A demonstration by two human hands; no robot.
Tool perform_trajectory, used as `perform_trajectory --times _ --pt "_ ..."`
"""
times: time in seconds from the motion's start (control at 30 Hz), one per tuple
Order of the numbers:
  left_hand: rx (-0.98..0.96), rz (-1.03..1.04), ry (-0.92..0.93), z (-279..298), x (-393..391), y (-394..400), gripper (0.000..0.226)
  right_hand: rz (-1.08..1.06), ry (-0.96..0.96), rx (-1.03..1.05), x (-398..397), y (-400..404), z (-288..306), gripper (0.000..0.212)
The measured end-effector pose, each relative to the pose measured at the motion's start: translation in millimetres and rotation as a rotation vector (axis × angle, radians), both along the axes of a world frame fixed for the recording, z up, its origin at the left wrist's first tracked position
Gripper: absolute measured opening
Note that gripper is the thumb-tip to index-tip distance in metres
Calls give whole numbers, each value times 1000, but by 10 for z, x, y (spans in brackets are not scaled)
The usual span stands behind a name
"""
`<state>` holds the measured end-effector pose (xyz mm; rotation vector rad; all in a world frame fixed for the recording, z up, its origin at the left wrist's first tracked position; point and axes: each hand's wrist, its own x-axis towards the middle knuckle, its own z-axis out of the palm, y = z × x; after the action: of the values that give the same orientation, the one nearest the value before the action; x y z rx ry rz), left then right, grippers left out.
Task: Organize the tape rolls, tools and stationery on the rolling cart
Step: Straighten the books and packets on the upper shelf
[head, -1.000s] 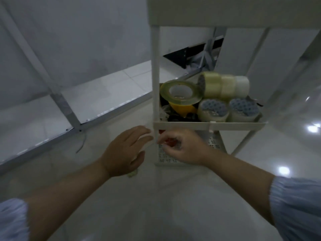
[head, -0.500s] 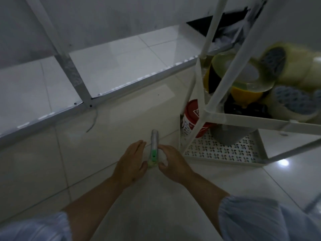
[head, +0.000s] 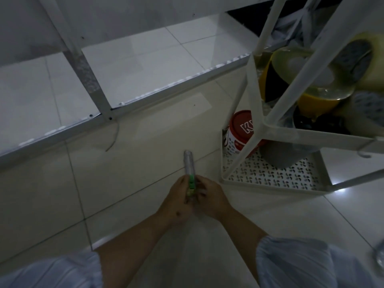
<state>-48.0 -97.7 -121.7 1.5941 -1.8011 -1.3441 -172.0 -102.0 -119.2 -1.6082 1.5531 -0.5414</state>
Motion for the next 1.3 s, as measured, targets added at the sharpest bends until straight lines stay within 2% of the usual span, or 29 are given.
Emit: perform_trajectory --times 0.17,0.3,0.43,0.47,0.57,0.73,0.8,0.97,1.1,1.3 --pt "28 107 72 221 -77 109 63 -25 -32 -59 19 91 118 38" --pt "-17 165 157 445 -126 235 76 -4 -73 -89 -24 150 263 40" --pt "-27 303 272 721 -192 319 24 33 -146 -146 -97 226 543 34" --pt "-40 333 292 796 -204 333 23 33 -171 -159 -108 255 621 34" --pt "-105 368 306 1061 -207 358 36 33 -206 -228 -134 342 942 38" --pt "-243 358 373 1657 -259 425 43 111 -177 -384 -196 439 1590 39" --pt "-296 371 410 1914 -295 491 49 116 -225 -389 -235 489 1830 43" --pt "-422 294 555 2469 -402 656 44 81 -400 -460 -374 621 2318 57" --pt "-468 162 598 2750 -537 773 46 105 -325 -649 -646 763 2676 59" --pt "-506 -74 645 3220 -962 843 72 40 19 -993 -1262 941 3209 62"
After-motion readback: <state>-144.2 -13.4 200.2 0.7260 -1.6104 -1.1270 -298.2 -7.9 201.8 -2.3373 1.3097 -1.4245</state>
